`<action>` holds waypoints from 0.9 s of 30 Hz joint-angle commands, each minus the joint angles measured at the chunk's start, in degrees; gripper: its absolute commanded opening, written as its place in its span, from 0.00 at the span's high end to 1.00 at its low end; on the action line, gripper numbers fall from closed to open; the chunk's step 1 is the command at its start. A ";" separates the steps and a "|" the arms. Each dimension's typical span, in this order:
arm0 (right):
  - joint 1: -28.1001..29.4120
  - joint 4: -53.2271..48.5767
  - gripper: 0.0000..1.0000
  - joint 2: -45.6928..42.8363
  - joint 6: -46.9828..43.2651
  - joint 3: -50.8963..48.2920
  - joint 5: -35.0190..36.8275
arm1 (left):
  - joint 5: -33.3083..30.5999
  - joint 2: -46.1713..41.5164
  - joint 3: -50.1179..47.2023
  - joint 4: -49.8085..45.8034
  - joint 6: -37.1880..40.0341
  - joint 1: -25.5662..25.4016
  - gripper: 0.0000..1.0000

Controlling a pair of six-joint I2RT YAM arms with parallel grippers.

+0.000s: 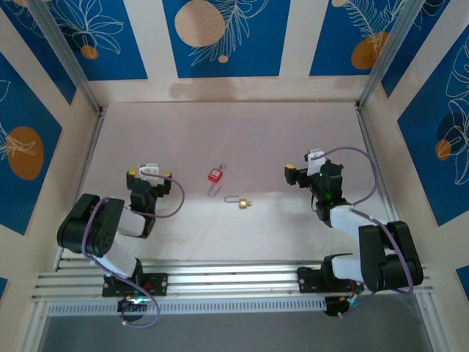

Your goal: Unlock with the key

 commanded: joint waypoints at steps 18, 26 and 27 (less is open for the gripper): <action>-2.02 20.28 0.01 14.41 2.58 -2.80 -0.32 | 3.82 -1.07 5.30 -9.02 -4.49 3.01 0.00; -6.59 9.38 0.01 14.65 6.40 2.90 -6.28 | 3.87 -1.11 5.30 -8.98 -4.58 3.02 0.00; -6.63 8.86 0.01 14.49 6.32 2.99 -6.22 | 3.83 -1.07 5.30 -8.98 -4.58 3.00 0.00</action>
